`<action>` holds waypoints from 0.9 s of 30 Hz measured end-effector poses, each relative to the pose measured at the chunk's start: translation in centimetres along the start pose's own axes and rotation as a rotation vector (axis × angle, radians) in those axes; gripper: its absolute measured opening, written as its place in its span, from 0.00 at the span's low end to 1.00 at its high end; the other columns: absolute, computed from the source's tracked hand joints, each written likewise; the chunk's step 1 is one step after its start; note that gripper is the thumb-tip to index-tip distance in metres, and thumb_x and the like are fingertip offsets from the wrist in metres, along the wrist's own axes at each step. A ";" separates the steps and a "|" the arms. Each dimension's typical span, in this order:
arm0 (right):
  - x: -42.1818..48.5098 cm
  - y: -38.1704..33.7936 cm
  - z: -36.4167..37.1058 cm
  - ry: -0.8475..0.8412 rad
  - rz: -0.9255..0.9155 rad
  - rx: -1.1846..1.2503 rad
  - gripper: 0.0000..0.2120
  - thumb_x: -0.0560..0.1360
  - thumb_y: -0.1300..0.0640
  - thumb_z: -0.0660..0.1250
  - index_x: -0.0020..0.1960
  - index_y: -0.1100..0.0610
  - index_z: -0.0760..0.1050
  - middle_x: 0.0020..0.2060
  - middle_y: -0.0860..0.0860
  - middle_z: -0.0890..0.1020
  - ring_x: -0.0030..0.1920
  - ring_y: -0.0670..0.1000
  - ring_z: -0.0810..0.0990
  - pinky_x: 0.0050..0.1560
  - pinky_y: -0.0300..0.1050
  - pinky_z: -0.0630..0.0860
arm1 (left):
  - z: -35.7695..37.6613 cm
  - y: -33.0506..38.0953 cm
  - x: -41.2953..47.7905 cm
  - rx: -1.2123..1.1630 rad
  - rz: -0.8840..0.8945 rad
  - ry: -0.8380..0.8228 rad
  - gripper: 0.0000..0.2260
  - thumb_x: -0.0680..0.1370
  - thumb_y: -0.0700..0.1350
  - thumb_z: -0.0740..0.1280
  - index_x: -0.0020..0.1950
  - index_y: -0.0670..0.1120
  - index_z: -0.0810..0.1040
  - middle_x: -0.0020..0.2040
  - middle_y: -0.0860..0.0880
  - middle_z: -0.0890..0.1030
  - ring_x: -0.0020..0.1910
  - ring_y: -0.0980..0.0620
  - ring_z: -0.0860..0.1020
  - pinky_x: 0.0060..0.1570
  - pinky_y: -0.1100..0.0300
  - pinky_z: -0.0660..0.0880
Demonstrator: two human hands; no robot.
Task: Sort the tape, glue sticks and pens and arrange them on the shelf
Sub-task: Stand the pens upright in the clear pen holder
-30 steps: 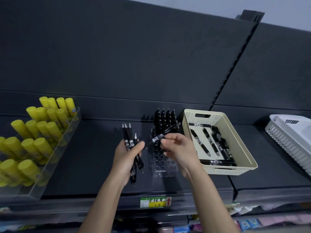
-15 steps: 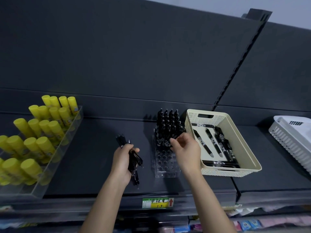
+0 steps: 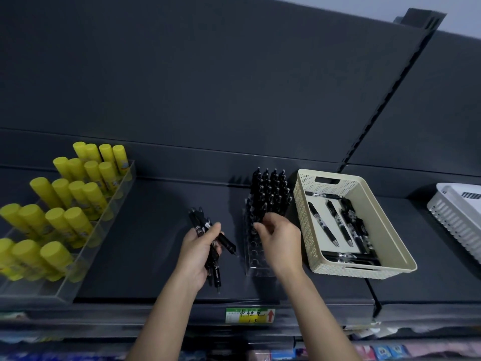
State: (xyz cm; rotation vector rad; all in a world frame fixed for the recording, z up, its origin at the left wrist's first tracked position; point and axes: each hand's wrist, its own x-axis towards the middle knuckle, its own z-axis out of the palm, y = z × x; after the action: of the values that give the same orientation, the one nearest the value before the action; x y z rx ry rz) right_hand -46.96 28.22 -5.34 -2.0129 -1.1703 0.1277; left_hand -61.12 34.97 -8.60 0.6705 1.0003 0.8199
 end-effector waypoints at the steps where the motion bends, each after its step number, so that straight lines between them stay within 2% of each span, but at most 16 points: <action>1: 0.0 0.0 -0.1 -0.004 0.005 0.003 0.05 0.74 0.58 0.70 0.46 0.60 0.79 0.39 0.53 0.82 0.40 0.51 0.79 0.42 0.40 0.73 | 0.0 0.0 -0.1 0.002 -0.002 -0.004 0.05 0.75 0.43 0.71 0.44 0.46 0.77 0.35 0.50 0.80 0.31 0.55 0.76 0.33 0.61 0.73; 5: -0.6 0.0 -0.7 0.011 0.057 0.021 0.04 0.74 0.56 0.70 0.46 0.57 0.79 0.38 0.49 0.82 0.39 0.47 0.79 0.40 0.37 0.74 | 0.3 0.3 -0.3 -0.041 -0.007 -0.020 0.05 0.74 0.42 0.72 0.46 0.44 0.77 0.38 0.49 0.82 0.38 0.54 0.80 0.34 0.63 0.76; 8: -1.0 -0.1 -1.6 -0.009 0.136 0.062 0.09 0.74 0.51 0.69 0.38 0.53 0.74 0.30 0.46 0.79 0.29 0.41 0.77 0.31 0.34 0.73 | 0.6 0.8 -0.6 -0.076 0.020 -0.050 0.05 0.75 0.40 0.71 0.48 0.43 0.76 0.41 0.47 0.83 0.43 0.51 0.82 0.35 0.64 0.77; 10: -1.3 -0.5 -1.9 -0.149 0.198 0.151 0.11 0.73 0.50 0.70 0.36 0.53 0.74 0.28 0.47 0.80 0.27 0.40 0.76 0.30 0.31 0.71 | 1.1 1.0 -0.7 -0.088 0.040 -0.061 0.05 0.75 0.40 0.71 0.48 0.43 0.76 0.41 0.47 0.83 0.42 0.52 0.83 0.35 0.65 0.77; 12: -1.9 -1.2 -2.0 -0.349 0.299 0.392 0.09 0.73 0.53 0.71 0.38 0.55 0.76 0.29 0.49 0.81 0.31 0.44 0.79 0.34 0.37 0.75 | 1.7 1.0 -0.9 -0.081 0.059 -0.092 0.04 0.75 0.40 0.70 0.48 0.43 0.76 0.41 0.47 0.84 0.41 0.53 0.83 0.35 0.64 0.77; 14: -2.2 -1.6 -1.9 -0.433 0.365 0.583 0.04 0.73 0.59 0.72 0.40 0.57 0.77 0.30 0.50 0.82 0.34 0.48 0.81 0.37 0.43 0.78 | 2.3 0.9 -1.2 -0.063 0.067 -0.139 0.05 0.75 0.41 0.70 0.49 0.43 0.77 0.40 0.48 0.84 0.42 0.52 0.83 0.35 0.64 0.78; 16: -2.2 -1.7 -2.0 -0.368 0.377 0.629 0.03 0.73 0.64 0.71 0.41 0.58 0.78 0.31 0.52 0.81 0.34 0.49 0.79 0.37 0.43 0.78 | 2.7 0.7 -1.4 -0.047 0.070 -0.175 0.06 0.75 0.41 0.70 0.49 0.43 0.77 0.40 0.48 0.84 0.40 0.53 0.82 0.34 0.64 0.77; 19: -1.6 -1.6 -2.8 -0.180 0.421 0.730 0.04 0.73 0.68 0.68 0.42 0.60 0.78 0.33 0.53 0.81 0.32 0.48 0.78 0.34 0.41 0.77 | 2.7 0.7 -1.5 -0.040 0.031 -0.173 0.06 0.76 0.43 0.70 0.50 0.43 0.78 0.41 0.47 0.84 0.40 0.52 0.83 0.32 0.65 0.77; 23: -0.4 -1.5 -4.5 -0.002 0.426 0.978 0.04 0.74 0.68 0.67 0.45 0.61 0.78 0.36 0.54 0.80 0.36 0.48 0.78 0.37 0.40 0.76 | 2.5 0.4 -1.4 -0.057 -0.070 -0.107 0.08 0.78 0.46 0.67 0.52 0.42 0.77 0.39 0.46 0.83 0.34 0.54 0.80 0.27 0.65 0.74; 27: 0.7 -1.6 -5.7 0.114 0.331 1.010 0.06 0.74 0.65 0.67 0.43 0.57 0.79 0.33 0.49 0.80 0.36 0.45 0.78 0.39 0.39 0.79 | 2.2 0.4 -1.0 -0.138 -0.136 -0.083 0.08 0.80 0.41 0.64 0.56 0.38 0.76 0.39 0.44 0.83 0.33 0.51 0.79 0.27 0.64 0.76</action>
State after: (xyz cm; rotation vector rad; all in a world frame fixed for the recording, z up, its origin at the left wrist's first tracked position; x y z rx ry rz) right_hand -45.18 25.90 -0.13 -1.2488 -0.4970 0.6245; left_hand -59.54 34.04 -6.97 0.5089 0.8953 0.7291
